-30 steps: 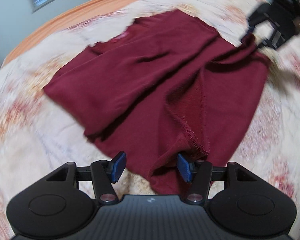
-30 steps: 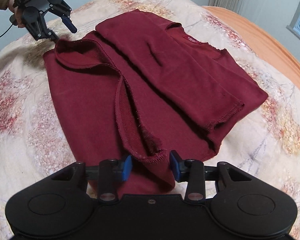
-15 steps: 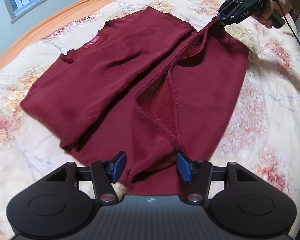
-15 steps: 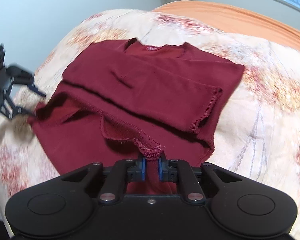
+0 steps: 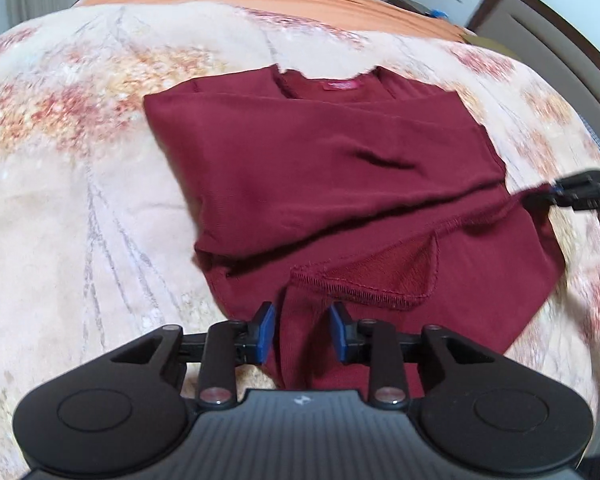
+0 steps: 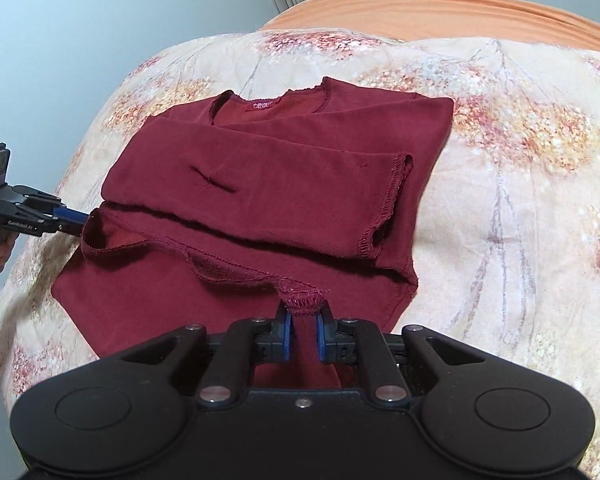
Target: Fold small clothes
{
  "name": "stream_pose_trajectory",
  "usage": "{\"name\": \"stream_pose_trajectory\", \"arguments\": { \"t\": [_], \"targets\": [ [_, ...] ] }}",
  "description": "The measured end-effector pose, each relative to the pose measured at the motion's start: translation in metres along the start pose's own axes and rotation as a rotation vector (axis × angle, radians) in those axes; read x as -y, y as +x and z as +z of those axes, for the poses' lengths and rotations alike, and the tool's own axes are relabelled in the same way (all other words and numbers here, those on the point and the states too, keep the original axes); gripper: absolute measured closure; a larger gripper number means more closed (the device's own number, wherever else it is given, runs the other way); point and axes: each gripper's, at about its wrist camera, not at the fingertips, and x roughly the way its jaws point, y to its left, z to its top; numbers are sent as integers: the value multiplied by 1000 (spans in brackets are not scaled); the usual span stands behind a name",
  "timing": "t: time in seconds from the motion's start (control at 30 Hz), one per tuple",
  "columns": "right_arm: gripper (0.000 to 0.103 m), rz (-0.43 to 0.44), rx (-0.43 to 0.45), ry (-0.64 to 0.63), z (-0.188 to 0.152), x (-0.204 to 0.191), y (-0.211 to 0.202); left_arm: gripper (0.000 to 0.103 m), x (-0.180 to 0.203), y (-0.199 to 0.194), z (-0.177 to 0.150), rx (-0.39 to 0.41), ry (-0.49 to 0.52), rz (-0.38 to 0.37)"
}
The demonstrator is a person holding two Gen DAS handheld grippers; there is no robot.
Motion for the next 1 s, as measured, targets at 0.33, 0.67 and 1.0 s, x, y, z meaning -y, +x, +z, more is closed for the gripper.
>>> {"name": "stream_pose_trajectory", "arguments": {
  "t": [0.33,0.67,1.0],
  "targets": [
    [85,2,-20,2,1,4,6,45,5,17,5,-8,11,-31],
    [82,10,-25,19,4,6,10,57,-16,3,11,53,-119,14],
    [97,13,9,12,1,3,4,51,-8,22,5,-16,-90,5]
  ]
}}
